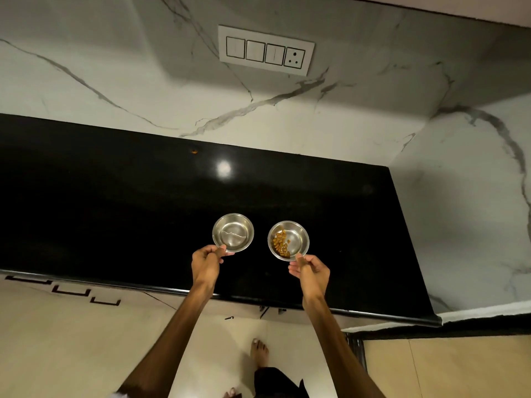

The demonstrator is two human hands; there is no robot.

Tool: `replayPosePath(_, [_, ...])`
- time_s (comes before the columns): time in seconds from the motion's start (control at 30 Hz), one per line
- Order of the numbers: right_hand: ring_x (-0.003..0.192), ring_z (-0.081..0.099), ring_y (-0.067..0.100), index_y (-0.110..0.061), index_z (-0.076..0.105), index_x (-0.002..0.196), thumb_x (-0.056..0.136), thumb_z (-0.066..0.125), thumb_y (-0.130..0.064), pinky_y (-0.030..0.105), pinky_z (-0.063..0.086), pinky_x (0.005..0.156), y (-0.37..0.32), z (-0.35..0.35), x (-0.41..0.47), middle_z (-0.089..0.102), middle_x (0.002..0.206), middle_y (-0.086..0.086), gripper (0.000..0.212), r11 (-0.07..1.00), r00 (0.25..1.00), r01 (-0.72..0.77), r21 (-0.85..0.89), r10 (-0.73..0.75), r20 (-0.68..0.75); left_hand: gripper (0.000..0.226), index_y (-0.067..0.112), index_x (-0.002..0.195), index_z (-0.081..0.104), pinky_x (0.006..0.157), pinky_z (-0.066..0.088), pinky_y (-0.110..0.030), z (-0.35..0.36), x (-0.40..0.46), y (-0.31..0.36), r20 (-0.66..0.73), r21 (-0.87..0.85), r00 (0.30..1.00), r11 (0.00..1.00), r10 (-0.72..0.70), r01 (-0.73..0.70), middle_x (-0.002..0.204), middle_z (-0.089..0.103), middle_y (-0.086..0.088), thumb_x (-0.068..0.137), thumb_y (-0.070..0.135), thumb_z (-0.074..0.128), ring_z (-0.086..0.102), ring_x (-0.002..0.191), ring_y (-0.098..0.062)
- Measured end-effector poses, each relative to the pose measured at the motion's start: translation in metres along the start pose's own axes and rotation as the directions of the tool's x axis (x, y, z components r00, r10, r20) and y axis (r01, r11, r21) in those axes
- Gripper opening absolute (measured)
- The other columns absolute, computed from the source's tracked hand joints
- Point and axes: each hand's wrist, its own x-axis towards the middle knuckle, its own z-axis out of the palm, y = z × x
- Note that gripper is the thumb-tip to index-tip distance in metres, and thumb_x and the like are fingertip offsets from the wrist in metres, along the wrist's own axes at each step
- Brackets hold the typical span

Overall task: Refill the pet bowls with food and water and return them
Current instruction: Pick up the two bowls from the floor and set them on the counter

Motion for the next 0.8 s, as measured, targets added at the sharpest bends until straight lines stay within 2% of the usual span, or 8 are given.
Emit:
replayPosePath(0.07, [0.078,0.076,0.025,-0.001,0.072,0.096,0.101,0.066,-0.004,0.026,0.064,0.066,0.002,0.001,0.01,0.076,0.088,0.021,0.008,1.0,1.0,-0.024,-0.002,0.024,-0.009,0.039,0.024,0.058,0.072,0.082,0.05,-0.034,0.006,0.008,-0.005,-0.008,0.013,1.0,1.0,-0.028,0.028,0.07,0.06,-0.012,0.097,0.016,0.068,0.06,0.077,-0.025])
replayPosePath(0.2, [0.077,0.076,0.023,-0.002,0.072,0.096,0.101,0.066,-0.005,0.025,0.064,0.066,0.006,0.002,0.026,0.076,0.086,0.019,0.008,0.998,0.998,-0.058,-0.018,0.057,-0.021,0.033,0.017,0.063,0.07,0.081,0.049,-0.034,0.018,0.016,-0.01,-0.017,-0.005,0.998,0.998,-0.063,0.063,0.068,0.063,-0.009,0.096,0.012,0.068,0.057,0.077,-0.027])
replayPosePath(0.33, [0.077,0.076,0.023,-0.001,0.071,0.097,0.101,0.066,-0.005,0.025,0.064,0.066,0.013,0.0,0.038,0.076,0.087,0.019,0.007,0.995,0.995,-0.094,-0.023,0.093,-0.026,0.042,0.021,0.056,0.066,0.079,0.048,-0.029,0.026,0.024,-0.016,-0.02,-0.024,0.995,0.995,-0.094,0.094,0.057,0.061,0.002,0.096,0.009,0.068,0.06,0.083,-0.031])
replayPosePath(0.43, [0.077,0.076,0.023,-0.001,0.071,0.097,0.101,0.066,-0.005,0.025,0.064,0.066,0.017,0.0,0.045,0.076,0.087,0.019,0.008,0.994,0.994,-0.107,-0.032,0.106,-0.026,0.035,0.012,0.062,0.062,0.077,0.048,-0.026,0.031,0.03,-0.018,-0.018,-0.019,0.994,0.994,-0.104,0.104,0.055,0.065,0.007,0.096,0.008,0.067,0.062,0.086,-0.034])
replayPosePath(0.53, [0.077,0.076,0.022,-0.002,0.071,0.096,0.101,0.066,-0.006,0.025,0.064,0.066,0.02,0.0,0.05,0.076,0.087,0.019,0.008,0.992,0.993,-0.114,-0.044,0.113,-0.027,0.029,0.007,0.067,0.063,0.075,0.047,-0.025,0.033,0.034,-0.018,-0.019,-0.01,0.993,0.994,-0.113,0.113,0.058,0.067,0.007,0.096,0.008,0.066,0.061,0.084,-0.031])
replayPosePath(0.7, [0.076,0.075,0.019,-0.002,0.07,0.097,0.101,0.064,-0.005,0.027,0.065,0.068,0.022,0.001,0.057,0.075,0.086,0.014,0.008,0.993,0.994,-0.113,-0.042,0.113,-0.005,0.029,0.008,0.067,0.065,0.08,0.049,-0.03,0.04,0.041,-0.017,-0.017,0.018,0.992,0.992,-0.128,0.128,0.064,0.073,0.003,0.096,0.009,0.066,0.064,0.081,-0.026])
replayPosePath(0.8, [0.076,0.075,0.019,-0.001,0.07,0.096,0.102,0.065,-0.005,0.031,0.065,0.07,0.023,0.003,0.061,0.076,0.084,0.014,0.009,0.991,0.992,-0.124,-0.049,0.125,0.0,0.026,0.007,0.071,0.067,0.079,0.049,-0.029,0.042,0.043,-0.016,-0.009,0.036,0.991,0.991,-0.13,0.13,0.079,0.077,-0.007,0.097,0.01,0.065,0.063,0.076,-0.017])
